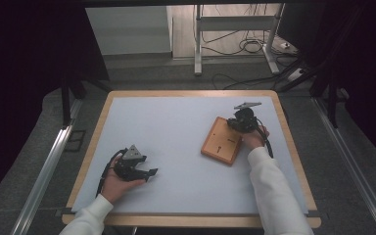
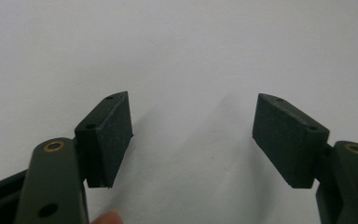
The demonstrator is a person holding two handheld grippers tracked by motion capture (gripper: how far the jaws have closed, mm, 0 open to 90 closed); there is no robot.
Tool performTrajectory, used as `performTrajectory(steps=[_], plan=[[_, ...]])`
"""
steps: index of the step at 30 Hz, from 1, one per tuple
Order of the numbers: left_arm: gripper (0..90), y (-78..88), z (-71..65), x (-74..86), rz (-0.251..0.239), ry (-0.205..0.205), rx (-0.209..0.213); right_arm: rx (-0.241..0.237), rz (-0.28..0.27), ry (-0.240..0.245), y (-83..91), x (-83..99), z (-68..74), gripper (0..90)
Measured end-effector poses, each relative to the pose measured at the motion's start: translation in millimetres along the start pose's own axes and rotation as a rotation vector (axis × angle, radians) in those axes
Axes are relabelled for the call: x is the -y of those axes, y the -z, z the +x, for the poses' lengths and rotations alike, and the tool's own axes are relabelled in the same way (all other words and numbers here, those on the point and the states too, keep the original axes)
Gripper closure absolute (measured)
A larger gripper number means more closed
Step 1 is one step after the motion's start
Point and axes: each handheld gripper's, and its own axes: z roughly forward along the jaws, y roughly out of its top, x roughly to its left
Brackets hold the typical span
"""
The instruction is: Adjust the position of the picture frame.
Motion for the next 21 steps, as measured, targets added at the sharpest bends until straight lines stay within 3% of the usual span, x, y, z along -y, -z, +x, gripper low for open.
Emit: performTrajectory(steps=[11, 18, 21], plan=[[28.0, 0.6, -1.0, -0.9, 0.001, -0.005, 0.000, -0.056, -0.014, 0.009, 19.3, -5.2, 20.7, 84.5], [28.0, 0.8, -1.4, -1.2, 0.000, -0.007, 0.000, -0.092, -0.015, 0.060, 23.8, -5.4, 47.1, 84.5], [28.0, 0.9, -2.0, -1.4, -0.001, -0.009, 0.000, -0.120, -0.012, 0.118, 23.3, -4.4, 72.0, 84.5]])
